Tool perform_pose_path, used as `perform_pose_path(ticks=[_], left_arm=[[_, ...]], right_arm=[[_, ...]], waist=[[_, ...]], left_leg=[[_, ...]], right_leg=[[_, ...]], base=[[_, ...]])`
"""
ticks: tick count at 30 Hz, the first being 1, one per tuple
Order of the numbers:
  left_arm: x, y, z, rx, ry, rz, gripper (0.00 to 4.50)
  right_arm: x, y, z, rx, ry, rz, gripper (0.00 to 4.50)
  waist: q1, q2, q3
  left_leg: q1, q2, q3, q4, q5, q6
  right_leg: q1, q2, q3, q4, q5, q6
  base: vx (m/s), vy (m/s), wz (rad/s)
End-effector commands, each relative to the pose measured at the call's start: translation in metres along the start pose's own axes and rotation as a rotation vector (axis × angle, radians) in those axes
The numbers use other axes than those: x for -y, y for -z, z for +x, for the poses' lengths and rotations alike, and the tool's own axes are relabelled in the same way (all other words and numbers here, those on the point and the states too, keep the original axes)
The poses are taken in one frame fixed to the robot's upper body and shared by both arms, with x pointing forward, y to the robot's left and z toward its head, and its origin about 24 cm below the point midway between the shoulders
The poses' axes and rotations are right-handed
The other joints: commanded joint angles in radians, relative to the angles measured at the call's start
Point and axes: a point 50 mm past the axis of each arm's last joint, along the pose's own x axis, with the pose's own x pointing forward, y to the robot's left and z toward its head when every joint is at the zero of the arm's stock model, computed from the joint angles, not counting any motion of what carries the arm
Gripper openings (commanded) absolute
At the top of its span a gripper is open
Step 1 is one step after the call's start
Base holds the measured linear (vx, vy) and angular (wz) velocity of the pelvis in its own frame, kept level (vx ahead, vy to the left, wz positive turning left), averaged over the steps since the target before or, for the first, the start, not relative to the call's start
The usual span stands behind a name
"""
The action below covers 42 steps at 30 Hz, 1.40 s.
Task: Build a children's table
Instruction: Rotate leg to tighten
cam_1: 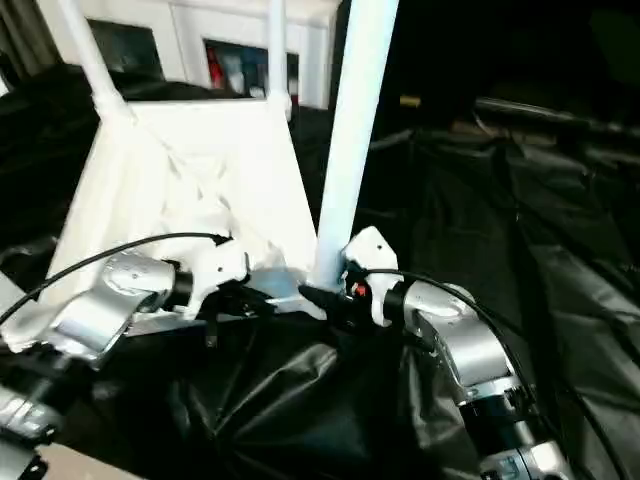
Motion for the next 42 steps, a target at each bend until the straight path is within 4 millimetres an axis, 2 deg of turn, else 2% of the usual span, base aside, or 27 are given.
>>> perform_pose_path(ticks=[1,2,4,6,9,13,14,15,16,17,18,19,20,22,24,25,27,31,33,35,37,38,39,40,41,42], left_arm=[[0.003,-0.004,0.001,0.053,0.013,-0.012,0.0],[0.004,-0.004,-0.001,0.053,0.009,-0.015,0.0],[0.004,-0.004,-0.002,0.054,0.002,-0.019,0.0],[0.005,-0.004,-0.003,0.063,-0.009,-0.029,0.0],[0.003,-0.006,-0.001,0.068,-0.052,-0.041,0.0],[-0.011,-0.014,0.013,0.079,-0.22,-0.113,0.0],[-0.013,-0.019,0.017,0.094,-0.243,-0.132,0.0],[-0.015,-0.025,0.023,0.108,-0.274,-0.138,0.0],[-0.015,-0.025,0.023,0.108,-0.274,-0.138,0.0],[-0.016,-0.038,0.035,0.141,-0.306,-0.152,0.0],[-0.015,-0.045,0.04,0.162,-0.311,-0.154,0.0],[-0.013,-0.051,0.044,0.18,-0.297,-0.146,0.0],[-0.012,-0.053,0.046,0.187,-0.291,-0.142,0.0],[-0.01,-0.054,0.048,0.183,-0.283,-0.115,0.0],[-0.006,-0.052,0.046,0.184,-0.249,-0.097,0.0],[-0.006,-0.052,0.046,0.184,-0.249,-0.097,0.0],[-0.003,-0.048,0.044,0.173,-0.229,-0.087,0.0],[0.001,-0.038,0.038,0.149,-0.196,-0.075,0.0],[0.003,-0.031,0.033,0.13,-0.185,-0.067,0.0],[0.003,-0.029,0.031,0.126,-0.182,-0.065,0.0],[0.003,-0.024,0.025,0.115,-0.176,-0.056,0.0],[0.003,-0.02,0.019,0.106,-0.161,-0.05,0.0],[0.003,-0.018,0.018,0.104,-0.157,-0.048,0.0],[0.003,-0.018,0.018,0.103,-0.156,-0.047,0.0],[0.005,-0.014,0.011,0.098,-0.135,-0.032,0.0],[0.005,-0.013,0.01,0.098,-0.126,-0.029,0.0]], right_arm=[[-0.004,0.007,0.0,-0.018,0.0,0.036,2.73],[-0.006,0.008,0.0,-0.019,0.005,0.043,2.69],[-0.006,0.009,0.001,-0.019,0.01,0.046,2.69],[-0.008,0.01,0.002,-0.013,0.039,0.058,2.67],[-0.008,0.01,0.008,0.004,0.114,0.08,2.66],[-0.003,0.01,0.023,0.029,0.34,0.165,2.66],[0.0,0.01,0.027,0.033,0.411,0.202,2.66],[0.001,0.011,0.032,0.032,0.481,0.247,2.66],[0.001,0.011,0.032,0.032,0.481,0.247,2.66],[0.001,0.011,0.043,0.026,0.55,0.294,3.21],[-0.001,0.008,0.049,0.028,0.553,0.286,3.35],[-0.004,0.005,0.054,0.042,0.545,0.288,3.35],[-0.005,0.004,0.055,0.049,0.54,0.289,3.45],[-0.007,-0.002,0.057,0.069,0.519,0.28,3.62],[-0.007,-0.004,0.056,0.073,0.507,0.262,3.74],[-0.007,-0.004,0.056,0.073,0.507,0.262,3.8],[-0.006,-0.004,0.052,0.073,0.507,0.251,4.14],[0.001,-0.007,0.042,0.08,0.508,0.222,4.3],[0.005,-0.008,0.033,0.079,0.495,0.206,4.41],[0.008,-0.009,0.028,0.076,0.494,0.195,4.41],[0.012,-0.01,0.018,0.068,0.479,0.176,4.41],[0.015,-0.011,0.008,0.06,0.445,0.157,4.41],[0.015,-0.012,0.006,0.058,0.43,0.152,4.41],[0.015,-0.012,0.005,0.058,0.428,0.151,4.41],[0.015,-0.014,-0.003,0.042,0.356,0.114,4.41],[0.015,-0.014,-0.005,0.035,0.332,0.098,4.41]], waist=[[-0.004,-0.006,-0.032],[-0.006,-0.004,-0.025],[-0.007,-0.005,-0.02],[-0.011,-0.003,-0.008],[-0.016,-0.004,0.0],[-0.025,-0.003,0.009],[-0.025,0.001,0.01],[-0.032,0.0,0.015],[-0.034,0.001,0.015],[-0.038,0.003,0.017],[-0.045,0.007,0.021],[-0.048,0.008,0.019],[-0.051,0.008,0.016],[-0.048,0.01,0.015],[-0.044,0.011,0.015],[-0.043,0.01,0.016],[-0.041,0.012,0.014],[-0.035,0.008,0.007],[-0.033,0.004,-0.002],[-0.029,0.006,-0.005],[-0.025,-0.001,-0.017],[-0.02,0.0,-0.018],[-0.018,0.003,-0.03],[-0.017,0.001,-0.032],[-0.01,0.008,-0.039],[-0.006,0.018,-0.054]], left_leg=[[0.009,0.032,-0.016,-0.083,-0.333,0.031],[0.01,0.033,-0.017,-0.084,-0.333,0.03],[0.011,0.033,-0.016,-0.086,-0.333,0.031],[0.012,0.032,-0.02,-0.09,-0.357,0.025],[0.016,0.03,-0.025,-0.093,-0.388,0.014],[0.018,0.027,-0.029,-0.097,-0.393,-0.003],[0.021,0.026,-0.031,-0.097,-0.402,-0.006],[0.021,0.022,-0.033,-0.097,-0.425,-0.011],[0.025,0.022,-0.035,-0.096,-0.443,-0.015],[0.026,0.02,-0.037,-0.097,-0.459,-0.013],[0.026,0.02,-0.042,-0.101,-0.483,-0.012],[0.028,0.022,-0.044,-0.102,-0.494,-0.014],[0.014,0.025,-0.049,-0.112,-0.485,-0.01],[0.011,0.028,-0.045,-0.116,-0.449,0.004],[0.014,0.028,-0.037,-0.115,-0.418,0.015],[0.01,0.028,-0.035,-0.115,-0.401,0.023],[0.01,0.029,-0.033,-0.115,-0.381,0.028],[0.011,0.03,-0.023,-0.112,-0.317,0.042],[0.012,0.03,-0.017,-0.107,-0.278,0.052],[0.015,0.029,-0.01,-0.099,-0.246,0.061],[0.012,0.026,-0.003,-0.09,-0.191,0.074],[0.011,0.027,0.0,-0.086,-0.165,0.083],[0.01,0.027,0.003,-0.079,-0.124,0.095],[0.002,0.024,0.003,-0.076,-0.099,0.102],[0.001,0.024,0.004,-0.072,-0.061,0.112],[0.0,0.023,0.002,-0.066,-0.031,0.121]], right_leg=[[0.028,-0.072,0.049,-0.093,-0.555,-0.09],[0.026,-0.075,0.049,-0.095,-0.566,-0.09],[0.025,-0.075,0.05,-0.098,-0.577,-0.088],[0.021,-0.078,0.049,-0.105,-0.643,-0.075],[0.016,-0.081,0.046,-0.115,-0.711,-0.055],[0.015,-0.084,0.039,-0.126,-0.758,-0.04],[0.014,-0.084,0.037,-0.13,-0.769,-0.037],[0.011,-0.084,0.032,-0.136,-0.797,-0.027],[0.009,-0.083,0.027,-0.138,-0.809,-0.022],[0.01,-0.084,0.023,-0.143,-0.811,-0.007],[0.01,-0.083,0.017,-0.145,-0.8,-0.005],[0.012,-0.085,0.015,-0.146,-0.788,-0.007],[0.027,-0.088,0.019,-0.136,-0.715,-0.016],[0.026,-0.091,0.03,-0.13,-0.649,-0.035],[0.02,-0.09,0.041,-0.127,-0.61,-0.057],[0.022,-0.091,0.044,-0.124,-0.6,-0.066],[0.023,-0.093,0.047,-0.122,-0.591,-0.075],[0.029,-0.09,0.051,-0.115,-0.532,-0.096],[0.031,-0.089,0.055,-0.111,-0.503,-0.108],[0.026,-0.088,0.059,-0.105,-0.469,-0.128],[0.035,-0.081,0.059,-0.09,-0.399,-0.144],[0.034,-0.08,0.061,-0.083,-0.359,-0.155],[0.041,-0.078,0.062,-0.071,-0.294,-0.175],[0.048,-0.075,0.06,-0.064,-0.257,-0.181],[0.05,-0.076,0.06,-0.054,-0.188,-0.2],[0.061,-0.072,0.057,-0.042,-0.101,-0.225]], base=[[0.0,0.0,0.0],[0.0,0.0,0.0],[0.0,0.0,0.0],[0.0,0.0,0.0],[0.0,0.0,0.0],[0.0,0.0,0.0],[0.0,0.0,0.0],[0.0,0.0,0.0],[0.0,0.0,0.0],[0.0,0.0,0.0],[0.0,0.0,0.0],[-0.014,0.051,-0.05],[-0.006,0.062,-0.09],[0.001,0.058,-0.08],[0.0,0.0,0.0],[0.0,0.0,0.0],[0.0,0.0,0.0],[0.0,0.0,0.0],[0.0,0.0,0.0],[0.023,-0.027,0.07],[0.049,-0.055,0.14],[0.054,-0.049,0.11],[0.054,-0.049,0.11],[0.055,-0.039,0.04],[0.0,0.0,0.0],[0.0,0.0,0.0]])
